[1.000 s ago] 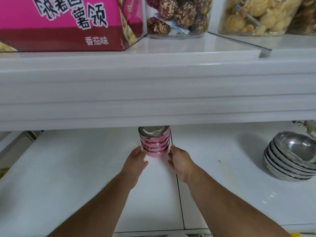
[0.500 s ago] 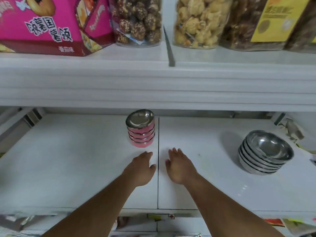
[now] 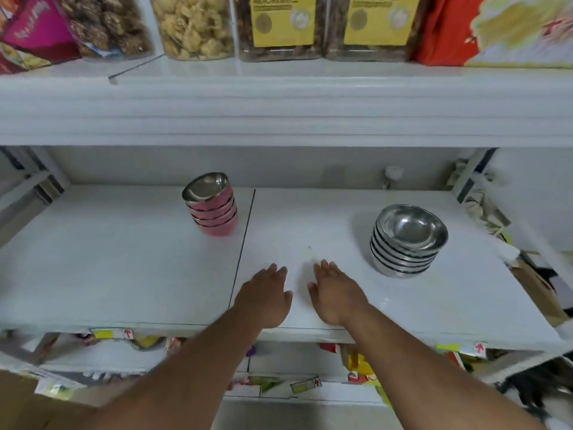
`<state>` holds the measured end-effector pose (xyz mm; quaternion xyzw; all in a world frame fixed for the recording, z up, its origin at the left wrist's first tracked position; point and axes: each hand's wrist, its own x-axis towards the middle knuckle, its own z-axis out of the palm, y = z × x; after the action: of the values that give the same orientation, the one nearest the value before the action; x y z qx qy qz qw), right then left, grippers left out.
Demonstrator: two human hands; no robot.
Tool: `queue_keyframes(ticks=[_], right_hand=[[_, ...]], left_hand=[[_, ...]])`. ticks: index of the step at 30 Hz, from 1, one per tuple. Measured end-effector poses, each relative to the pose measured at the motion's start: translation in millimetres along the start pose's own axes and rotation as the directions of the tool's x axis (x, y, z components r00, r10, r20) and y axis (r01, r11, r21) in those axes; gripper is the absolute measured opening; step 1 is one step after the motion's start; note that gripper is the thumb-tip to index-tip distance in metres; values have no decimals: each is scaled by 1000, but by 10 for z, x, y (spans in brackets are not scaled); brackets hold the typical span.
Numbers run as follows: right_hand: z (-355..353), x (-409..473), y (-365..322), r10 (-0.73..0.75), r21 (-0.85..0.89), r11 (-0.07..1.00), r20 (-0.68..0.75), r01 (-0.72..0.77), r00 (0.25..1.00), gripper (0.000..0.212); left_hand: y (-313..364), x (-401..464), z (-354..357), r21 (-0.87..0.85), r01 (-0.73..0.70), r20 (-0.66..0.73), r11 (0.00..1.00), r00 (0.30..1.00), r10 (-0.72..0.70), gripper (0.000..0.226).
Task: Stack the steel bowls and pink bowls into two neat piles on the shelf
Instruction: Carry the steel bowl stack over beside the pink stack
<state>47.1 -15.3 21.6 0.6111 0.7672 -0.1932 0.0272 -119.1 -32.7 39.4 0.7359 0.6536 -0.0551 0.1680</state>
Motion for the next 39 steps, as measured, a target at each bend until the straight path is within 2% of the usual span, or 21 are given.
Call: queue_keyframes(ticks=[7, 17, 21, 23, 26, 28, 29, 31, 33, 34, 36, 39], right_hand=[[-7, -418, 308, 105, 91, 991, -73, -99, 992, 62], [48, -900, 929, 232, 159, 963, -69, -219, 970, 62], [-26, -916, 1309, 270, 242, 938, -63, -248, 961, 61], [-95, -888, 1513, 294, 324, 910, -63, -259, 954, 60], [-209, -780, 1822, 355, 497, 822, -70, -276, 932, 58], [-321, -689, 2003, 421, 645, 710, -67, -282, 905, 56], [-378, -648, 2083, 453, 722, 632, -50, -281, 890, 55], [-466, -548, 2212, 498, 847, 453, 18, -278, 867, 56], [-534, -434, 2295, 505, 922, 260, 123, -287, 854, 65], [-551, -372, 2332, 495, 945, 164, 169, -283, 852, 71], [-576, -271, 2369, 465, 972, -1, 209, -235, 860, 74], [-622, -169, 2359, 372, 971, -179, 213, -155, 903, 67]], left_hand=[[316, -64, 97, -45, -74, -27, 996, 997, 73, 63], [911, -157, 348, -208, -163, 3, 964, 986, 167, 63], [1196, 15, 362, -267, -155, -37, 951, 988, 150, 62], [1347, 142, 370, -377, -127, -55, 917, 992, 115, 62], [1583, 352, 362, -610, -40, -38, 791, 999, 21, 60], [1708, 516, 357, -734, 44, -15, 678, 997, -80, 58], [1755, 590, 359, -803, 88, 13, 590, 991, -131, 59], [1838, 721, 362, -937, 163, 104, 310, 975, -198, 62], [1915, 821, 362, -983, 176, 163, 44, 963, -216, 65], [1953, 862, 351, -985, 169, 174, -41, 959, -225, 66], [2013, 910, 324, -981, 142, 169, -131, 957, -235, 66], [2088, 974, 310, -973, 125, 165, -192, 963, -211, 62]])
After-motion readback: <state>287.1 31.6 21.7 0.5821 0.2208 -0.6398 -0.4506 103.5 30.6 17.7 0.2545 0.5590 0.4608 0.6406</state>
